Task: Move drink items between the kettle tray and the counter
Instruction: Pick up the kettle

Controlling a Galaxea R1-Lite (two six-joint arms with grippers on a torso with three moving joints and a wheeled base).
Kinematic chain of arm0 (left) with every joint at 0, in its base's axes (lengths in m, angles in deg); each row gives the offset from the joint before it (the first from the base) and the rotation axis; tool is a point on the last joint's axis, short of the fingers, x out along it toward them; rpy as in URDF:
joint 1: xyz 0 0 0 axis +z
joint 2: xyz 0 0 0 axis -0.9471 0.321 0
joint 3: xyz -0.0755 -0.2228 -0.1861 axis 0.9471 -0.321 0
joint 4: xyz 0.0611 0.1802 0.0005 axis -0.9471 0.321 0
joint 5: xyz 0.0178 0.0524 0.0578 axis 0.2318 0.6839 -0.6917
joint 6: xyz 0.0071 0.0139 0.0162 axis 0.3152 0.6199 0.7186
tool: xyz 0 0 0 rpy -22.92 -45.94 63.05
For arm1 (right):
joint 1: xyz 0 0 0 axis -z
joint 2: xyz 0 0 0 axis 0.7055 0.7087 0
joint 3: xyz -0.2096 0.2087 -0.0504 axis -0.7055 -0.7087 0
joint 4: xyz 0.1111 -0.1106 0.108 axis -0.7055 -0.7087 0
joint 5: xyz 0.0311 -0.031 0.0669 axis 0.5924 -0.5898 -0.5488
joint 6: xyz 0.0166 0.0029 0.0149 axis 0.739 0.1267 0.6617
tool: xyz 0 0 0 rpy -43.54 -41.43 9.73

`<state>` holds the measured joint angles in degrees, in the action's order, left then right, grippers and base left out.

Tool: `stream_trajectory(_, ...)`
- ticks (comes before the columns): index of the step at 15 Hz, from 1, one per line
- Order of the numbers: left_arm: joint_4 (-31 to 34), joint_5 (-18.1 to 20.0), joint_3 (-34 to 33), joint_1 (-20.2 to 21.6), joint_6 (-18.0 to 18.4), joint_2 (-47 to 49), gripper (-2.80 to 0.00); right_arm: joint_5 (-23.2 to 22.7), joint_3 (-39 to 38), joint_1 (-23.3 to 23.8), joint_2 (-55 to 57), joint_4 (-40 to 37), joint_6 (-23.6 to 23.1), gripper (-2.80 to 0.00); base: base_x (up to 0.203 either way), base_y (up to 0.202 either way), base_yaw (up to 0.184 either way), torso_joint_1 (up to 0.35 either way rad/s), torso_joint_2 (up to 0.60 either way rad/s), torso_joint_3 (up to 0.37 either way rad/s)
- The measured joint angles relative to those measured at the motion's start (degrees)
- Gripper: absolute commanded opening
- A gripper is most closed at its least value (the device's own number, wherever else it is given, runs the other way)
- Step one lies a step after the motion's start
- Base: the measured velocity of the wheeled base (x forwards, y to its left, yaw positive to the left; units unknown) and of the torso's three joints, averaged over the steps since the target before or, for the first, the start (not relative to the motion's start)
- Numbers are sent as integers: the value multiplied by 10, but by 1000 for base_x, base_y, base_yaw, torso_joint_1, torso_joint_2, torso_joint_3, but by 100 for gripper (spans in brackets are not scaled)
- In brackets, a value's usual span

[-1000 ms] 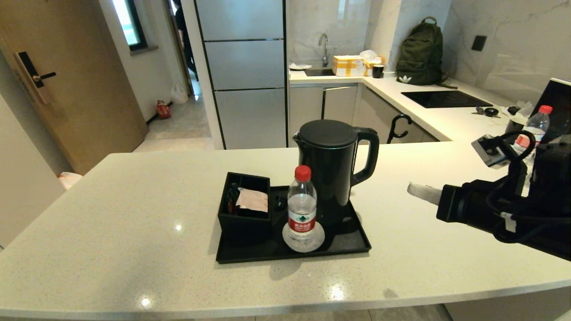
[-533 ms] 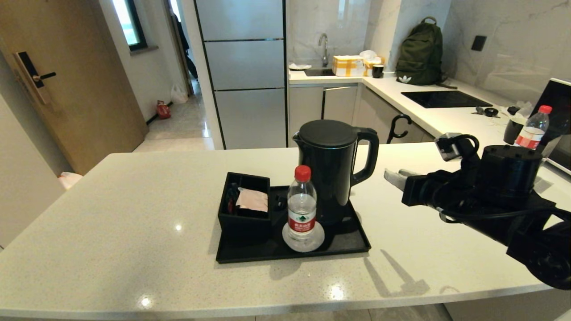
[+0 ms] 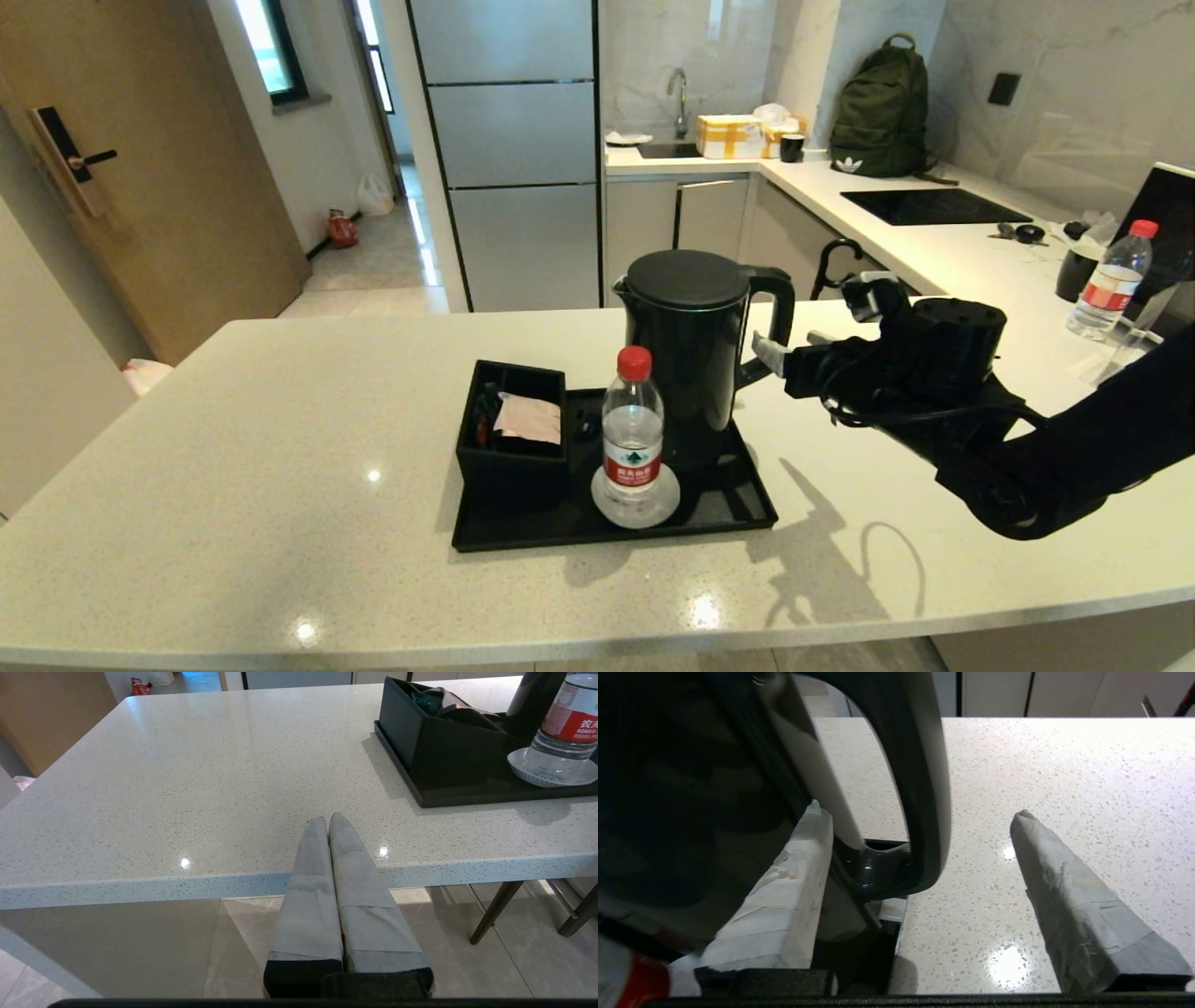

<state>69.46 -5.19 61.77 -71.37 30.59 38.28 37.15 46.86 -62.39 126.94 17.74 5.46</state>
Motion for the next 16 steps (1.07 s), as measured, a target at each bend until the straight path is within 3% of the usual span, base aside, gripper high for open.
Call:
stream_trajectory(6, 0, 0, 0, 0, 0, 0, -280, 25, 106, 4, 62, -29, 0, 0, 0, 0, 0, 0, 0, 0)
stream_trajectory(16, 0, 0, 0, 0, 0, 0, -280, 28, 188, 10, 104, -64, -3, 0, 0, 0, 0, 0, 0, 0)
